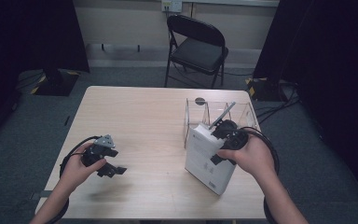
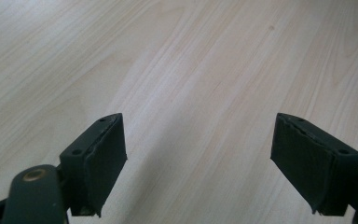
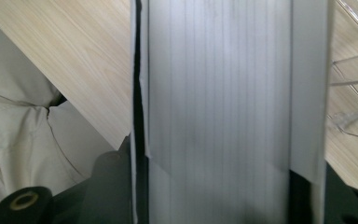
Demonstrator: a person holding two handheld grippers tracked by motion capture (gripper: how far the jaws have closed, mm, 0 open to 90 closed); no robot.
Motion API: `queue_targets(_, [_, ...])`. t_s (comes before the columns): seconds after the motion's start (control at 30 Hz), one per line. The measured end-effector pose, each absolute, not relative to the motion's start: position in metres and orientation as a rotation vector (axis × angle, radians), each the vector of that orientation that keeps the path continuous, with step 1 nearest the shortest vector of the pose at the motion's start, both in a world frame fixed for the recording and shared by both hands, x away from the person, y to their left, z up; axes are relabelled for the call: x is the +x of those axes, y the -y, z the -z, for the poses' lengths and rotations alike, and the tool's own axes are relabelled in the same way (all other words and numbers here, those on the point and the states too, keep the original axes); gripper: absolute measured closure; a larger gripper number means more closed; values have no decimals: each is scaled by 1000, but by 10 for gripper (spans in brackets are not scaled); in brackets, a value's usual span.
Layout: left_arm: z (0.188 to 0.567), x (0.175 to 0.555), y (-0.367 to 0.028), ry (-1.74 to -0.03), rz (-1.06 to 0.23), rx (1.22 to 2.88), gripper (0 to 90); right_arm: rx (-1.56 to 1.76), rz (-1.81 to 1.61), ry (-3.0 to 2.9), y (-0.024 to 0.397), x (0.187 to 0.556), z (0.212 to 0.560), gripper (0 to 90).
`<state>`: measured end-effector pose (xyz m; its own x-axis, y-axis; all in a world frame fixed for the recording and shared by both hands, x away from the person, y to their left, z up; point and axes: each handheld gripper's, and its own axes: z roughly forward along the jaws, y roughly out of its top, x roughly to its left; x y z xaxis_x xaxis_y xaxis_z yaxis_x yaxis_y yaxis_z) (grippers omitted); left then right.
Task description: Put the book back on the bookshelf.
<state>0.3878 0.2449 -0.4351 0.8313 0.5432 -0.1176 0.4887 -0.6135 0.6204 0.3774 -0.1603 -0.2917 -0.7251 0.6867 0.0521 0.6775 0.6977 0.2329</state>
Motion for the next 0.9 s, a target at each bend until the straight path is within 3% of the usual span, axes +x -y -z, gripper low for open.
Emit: queue_targets(0.9, [441,390,-242,-746,-102,2373,178,1297,-349,-2782,208,375,291,526])
